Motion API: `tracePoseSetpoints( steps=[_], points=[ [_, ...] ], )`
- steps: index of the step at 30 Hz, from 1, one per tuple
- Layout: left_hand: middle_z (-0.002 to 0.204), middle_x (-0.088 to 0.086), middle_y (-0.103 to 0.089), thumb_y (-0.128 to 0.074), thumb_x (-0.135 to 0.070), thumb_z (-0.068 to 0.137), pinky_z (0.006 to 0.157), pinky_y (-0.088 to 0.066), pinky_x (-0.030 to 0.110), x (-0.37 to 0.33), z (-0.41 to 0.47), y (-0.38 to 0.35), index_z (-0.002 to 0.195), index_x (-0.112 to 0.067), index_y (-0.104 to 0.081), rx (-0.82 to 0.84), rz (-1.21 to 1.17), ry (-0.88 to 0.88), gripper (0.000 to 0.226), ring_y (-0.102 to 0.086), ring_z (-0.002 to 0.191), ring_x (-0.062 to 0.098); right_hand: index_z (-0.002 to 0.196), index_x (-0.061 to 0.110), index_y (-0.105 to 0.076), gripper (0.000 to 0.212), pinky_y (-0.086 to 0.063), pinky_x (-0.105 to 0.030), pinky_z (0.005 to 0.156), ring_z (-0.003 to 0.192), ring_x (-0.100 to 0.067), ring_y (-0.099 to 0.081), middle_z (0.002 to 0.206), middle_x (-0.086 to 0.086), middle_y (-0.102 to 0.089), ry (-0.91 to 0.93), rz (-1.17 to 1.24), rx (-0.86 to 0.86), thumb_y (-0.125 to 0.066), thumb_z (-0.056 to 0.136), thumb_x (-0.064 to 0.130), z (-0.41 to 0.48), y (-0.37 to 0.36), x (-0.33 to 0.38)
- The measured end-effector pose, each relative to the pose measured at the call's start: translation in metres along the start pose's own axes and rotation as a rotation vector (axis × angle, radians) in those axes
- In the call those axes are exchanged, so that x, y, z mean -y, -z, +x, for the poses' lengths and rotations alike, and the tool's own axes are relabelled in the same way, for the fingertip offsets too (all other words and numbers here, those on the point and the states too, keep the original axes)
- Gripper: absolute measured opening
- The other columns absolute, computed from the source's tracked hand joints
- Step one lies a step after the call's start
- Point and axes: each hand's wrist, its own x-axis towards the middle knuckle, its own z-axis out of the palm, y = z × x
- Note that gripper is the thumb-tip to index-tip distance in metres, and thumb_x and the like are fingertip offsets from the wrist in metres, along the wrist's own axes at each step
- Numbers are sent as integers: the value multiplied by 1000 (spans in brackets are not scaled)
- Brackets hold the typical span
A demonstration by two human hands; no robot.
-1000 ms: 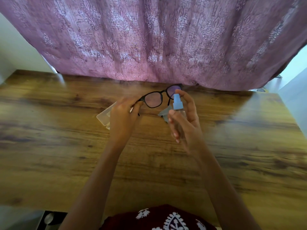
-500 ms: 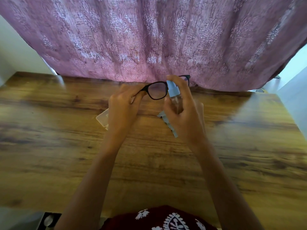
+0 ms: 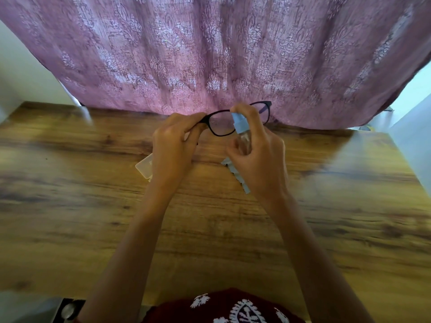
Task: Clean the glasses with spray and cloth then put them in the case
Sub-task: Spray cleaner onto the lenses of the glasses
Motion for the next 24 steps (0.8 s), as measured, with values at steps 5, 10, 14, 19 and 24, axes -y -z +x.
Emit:
tracePoseSetpoints(
  steps=[5,10,14,19,24],
  points=[
    [79,5,-70,-68,-15,87,63,-51,29,-1,0,1,99,-8,-75,-9,-10,-19,15,-55,72,5,130,18,-52,56,-40,-16,57,49,3,-37,62,22,-32,-9,-22,-10,-68,78,4,1,1,-1],
    [83,5,-71,-68,-13,86,64,-54,39,-1,-1,2,99,-7,-74,-5,-21,-23,15,-62,73,15,135,21,-49,58,-40,-16,58,51,4,-41,72,21,-37,5,-11,4,-68,82,12,-1,3,1],
    [86,5,-72,-68,-10,86,64,-54,40,-1,-3,3,100,-7,-74,-4,-30,-43,15,-65,76,20,134,21,-48,54,-36,-11,57,54,5,-46,73,19,-41,-2,-12,-5,-66,83,15,-3,3,-3],
    [89,3,-72,-69,-5,84,69,-50,27,1,-9,7,103,-10,-74,2,-35,-7,20,-61,79,11,131,18,-51,51,-32,-4,57,53,6,-42,67,24,-33,-48,-77,-49,-65,83,11,-4,9,-20],
    [85,9,-71,-69,-6,84,66,-52,41,3,-11,7,103,-8,-74,28,-57,13,19,-64,76,24,131,17,-50,49,-30,-5,52,50,5,-38,64,20,-35,-61,-122,-44,-60,85,4,-4,11,-30]
  ],
)
